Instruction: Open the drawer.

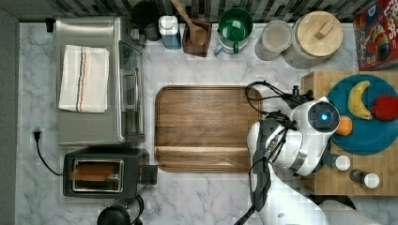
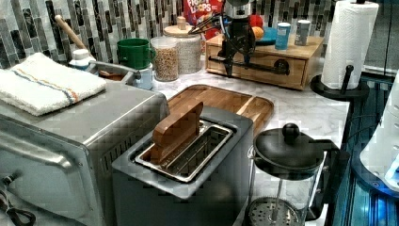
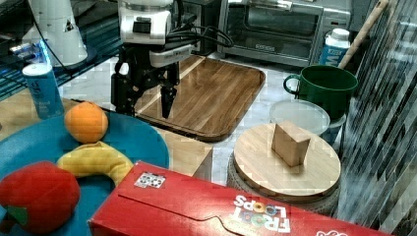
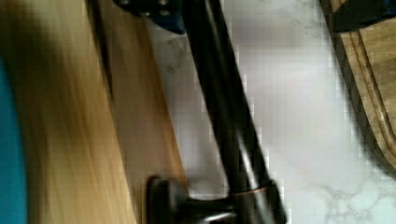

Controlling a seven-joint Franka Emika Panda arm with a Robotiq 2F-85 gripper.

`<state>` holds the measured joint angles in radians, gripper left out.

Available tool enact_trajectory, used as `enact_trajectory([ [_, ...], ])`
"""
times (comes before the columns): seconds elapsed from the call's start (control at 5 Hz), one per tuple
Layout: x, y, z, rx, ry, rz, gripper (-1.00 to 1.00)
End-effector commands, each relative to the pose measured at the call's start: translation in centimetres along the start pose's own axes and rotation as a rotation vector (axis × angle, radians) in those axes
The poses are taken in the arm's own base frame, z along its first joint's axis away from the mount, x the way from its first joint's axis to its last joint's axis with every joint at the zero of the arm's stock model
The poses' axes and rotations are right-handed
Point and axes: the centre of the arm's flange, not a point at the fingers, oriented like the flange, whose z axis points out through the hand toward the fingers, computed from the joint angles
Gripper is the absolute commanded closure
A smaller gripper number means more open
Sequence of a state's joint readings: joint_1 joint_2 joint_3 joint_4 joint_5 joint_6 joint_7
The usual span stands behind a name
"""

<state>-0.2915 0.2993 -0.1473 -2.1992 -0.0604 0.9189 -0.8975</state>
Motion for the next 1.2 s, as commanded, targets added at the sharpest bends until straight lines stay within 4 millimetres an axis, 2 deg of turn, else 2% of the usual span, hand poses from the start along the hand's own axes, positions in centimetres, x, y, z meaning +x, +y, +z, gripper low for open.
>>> enact_trajectory([
  [0.2,-2.4,-25.1,-1.9,0.123,0.015,-0.225,-1.00],
  [0.6,-3.9,-26.9,-2.6,0.126,0.002,-0.210,-1.00],
  [0.8,-3.8,-26.9,-2.3,0.136,-0.056,-0.158,-1.00],
  [1.2,-4.6,-28.2,-3.6,0.146,-0.132,-0.057,-1.00],
])
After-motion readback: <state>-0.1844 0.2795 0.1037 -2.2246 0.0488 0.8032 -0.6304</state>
